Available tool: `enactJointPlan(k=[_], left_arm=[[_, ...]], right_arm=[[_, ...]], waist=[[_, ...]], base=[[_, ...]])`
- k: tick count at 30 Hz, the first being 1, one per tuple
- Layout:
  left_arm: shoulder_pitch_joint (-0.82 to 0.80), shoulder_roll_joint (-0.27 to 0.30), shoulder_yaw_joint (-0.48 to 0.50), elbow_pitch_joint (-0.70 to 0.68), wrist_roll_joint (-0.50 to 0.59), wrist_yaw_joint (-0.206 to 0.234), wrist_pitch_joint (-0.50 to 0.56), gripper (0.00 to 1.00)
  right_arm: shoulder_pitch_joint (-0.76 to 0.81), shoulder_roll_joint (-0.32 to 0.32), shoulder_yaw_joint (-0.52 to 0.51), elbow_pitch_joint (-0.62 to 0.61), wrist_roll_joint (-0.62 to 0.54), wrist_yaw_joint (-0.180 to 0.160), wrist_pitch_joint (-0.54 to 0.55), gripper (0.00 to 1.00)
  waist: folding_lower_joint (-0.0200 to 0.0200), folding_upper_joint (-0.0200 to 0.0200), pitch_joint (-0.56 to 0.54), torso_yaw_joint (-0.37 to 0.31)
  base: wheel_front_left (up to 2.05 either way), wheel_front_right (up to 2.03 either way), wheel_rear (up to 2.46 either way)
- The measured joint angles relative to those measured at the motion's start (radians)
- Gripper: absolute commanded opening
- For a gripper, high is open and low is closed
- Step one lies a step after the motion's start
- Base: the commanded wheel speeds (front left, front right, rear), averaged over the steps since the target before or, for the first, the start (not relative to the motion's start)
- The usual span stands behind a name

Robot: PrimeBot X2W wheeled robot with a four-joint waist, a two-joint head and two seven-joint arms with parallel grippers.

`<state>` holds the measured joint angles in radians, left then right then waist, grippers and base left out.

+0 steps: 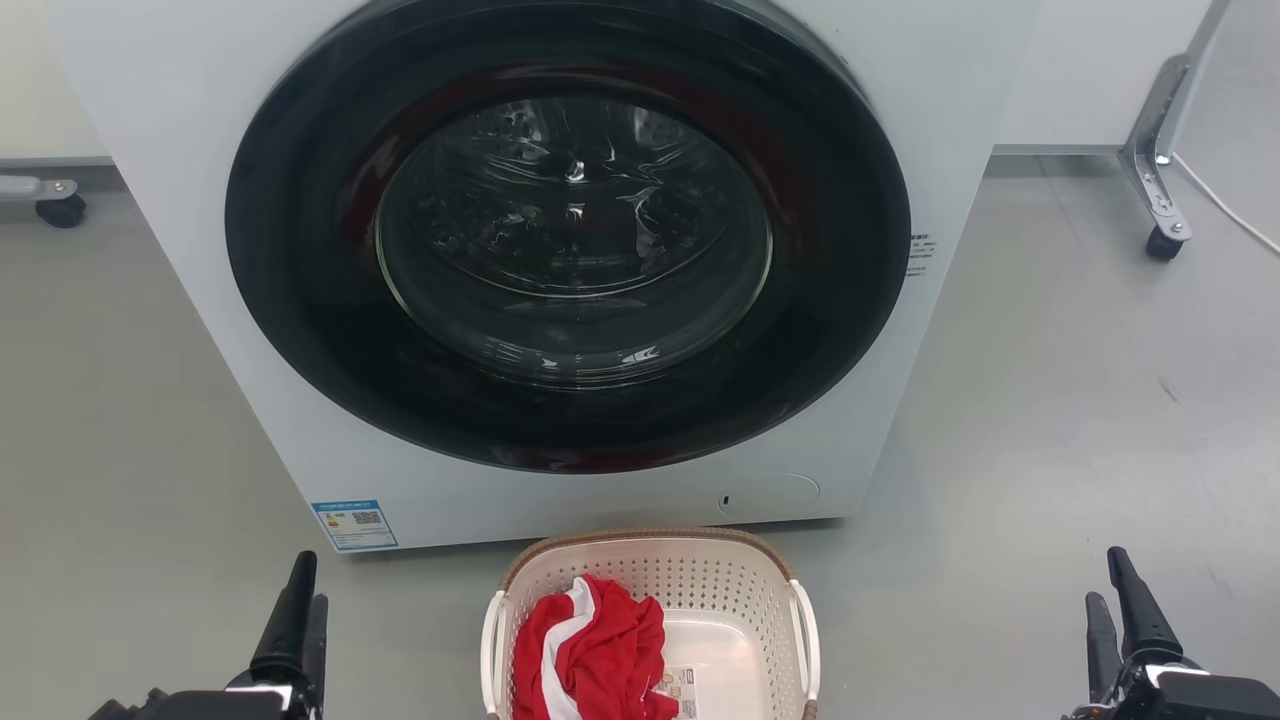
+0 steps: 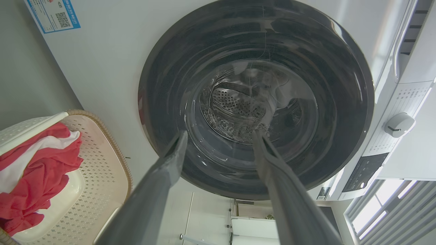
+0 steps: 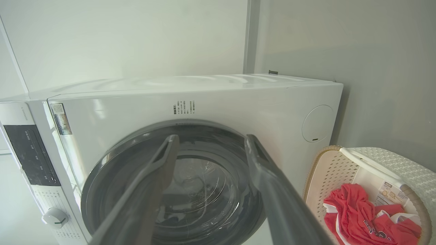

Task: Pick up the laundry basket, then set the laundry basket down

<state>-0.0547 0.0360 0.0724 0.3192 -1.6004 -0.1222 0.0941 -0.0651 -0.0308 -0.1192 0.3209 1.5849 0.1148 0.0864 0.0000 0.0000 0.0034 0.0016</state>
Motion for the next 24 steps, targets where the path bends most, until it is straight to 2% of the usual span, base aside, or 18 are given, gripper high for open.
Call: enactJointPlan(k=[7, 13, 24], left_arm=[[-0.01, 0.002, -0.018, -0.011, 0.026, 0.0, -0.024, 1.0], [-0.025, 0.015, -0.042, -0.035, 0.079, 0.0, -0.058, 1.0], [-0.051, 0.06, -0.106, -0.071, 0.282, 0.012, -0.101, 1.0]], right_arm=[[-0.007, -0.005, 0.016, -0.008, -0.039, 0.0, -0.03, 1.0], [-0.01, -0.023, 0.038, -0.028, -0.124, 0.0, -0.056, 1.0], [-0.029, -0.07, 0.095, -0.064, -0.325, -0.037, -0.092, 1.0]], waist=[[0.0, 0.0, 0.002, 0.003], [0.0, 0.0, 0.005, 0.005], [0.0, 0.0, 0.01, 0.01]], base=[[0.0, 0.0, 0.0], [0.0, 0.0, 0.0], [0.0, 0.0, 0.0]])
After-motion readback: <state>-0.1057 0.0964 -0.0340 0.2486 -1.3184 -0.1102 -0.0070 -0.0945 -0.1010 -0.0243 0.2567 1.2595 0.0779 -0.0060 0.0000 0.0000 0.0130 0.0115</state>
